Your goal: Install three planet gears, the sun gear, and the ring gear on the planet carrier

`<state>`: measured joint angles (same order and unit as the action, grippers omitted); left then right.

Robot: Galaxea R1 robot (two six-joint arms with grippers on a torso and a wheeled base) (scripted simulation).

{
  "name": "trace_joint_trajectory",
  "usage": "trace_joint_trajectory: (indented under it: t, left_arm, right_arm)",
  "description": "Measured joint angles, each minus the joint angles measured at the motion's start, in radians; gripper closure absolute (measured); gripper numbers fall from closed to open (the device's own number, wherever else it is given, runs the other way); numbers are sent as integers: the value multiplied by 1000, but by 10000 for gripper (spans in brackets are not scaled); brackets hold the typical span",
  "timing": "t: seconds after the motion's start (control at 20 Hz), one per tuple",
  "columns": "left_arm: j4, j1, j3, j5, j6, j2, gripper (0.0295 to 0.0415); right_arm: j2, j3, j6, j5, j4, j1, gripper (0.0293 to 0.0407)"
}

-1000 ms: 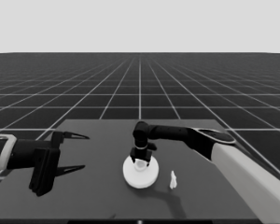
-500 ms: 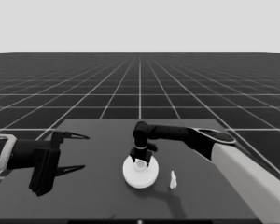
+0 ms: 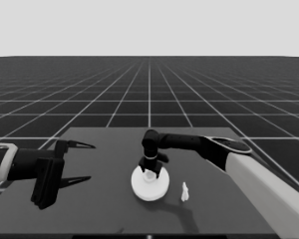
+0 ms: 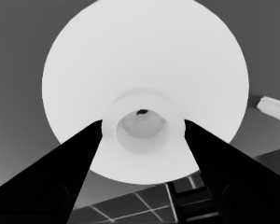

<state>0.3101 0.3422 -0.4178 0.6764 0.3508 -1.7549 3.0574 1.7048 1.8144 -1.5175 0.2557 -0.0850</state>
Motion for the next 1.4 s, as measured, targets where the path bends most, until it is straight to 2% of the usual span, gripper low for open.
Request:
trace_joint_trajectory:
  t: [0.35, 0.4, 0.45, 0.55, 0.85, 0.9, 0.95, 1.0, 1.1, 1.35, 1.4]
  left_arm:
    - [0, 0, 0, 0, 0, 0, 326]
    - [0, 0, 0, 0, 0, 0, 326]
    - [0, 0, 0, 0, 0, 0, 326]
    - [0, 0, 0, 0, 0, 0, 326]
    - [0, 0, 0, 0, 0, 0, 326]
    - [0, 0, 0, 0, 0, 0, 326]
    - [0, 0, 0, 0, 0, 0, 326]
    - [0, 0, 0, 0, 0, 0, 326]
    - [0, 0, 0, 0, 0, 0, 326]
    - [0, 0, 0, 0, 0, 0, 326]
    - [0, 0, 0, 0, 0, 0, 326]
  right_arm:
    - [0, 0, 61, 0, 0, 0, 354]
    - [0, 0, 66, 0, 0, 0, 328]
    - [0, 0, 69, 0, 0, 1, 319]
    - [0, 0, 72, 0, 0, 1, 316]
    - [0, 0, 74, 0, 0, 1, 315]
    - [-22, -86, -82, -44, -113, 99, 313]
    - [-25, -107, -195, -57, -190, 198, 314]
    - [-23, -103, -273, -60, -238, 255, 314]
    - [-19, -89, -354, -61, -282, 305, 315]
    - [-16, -78, -397, -62, -304, 327, 315]
    - [-210, -410, -272, -60, -343, 364, 315]
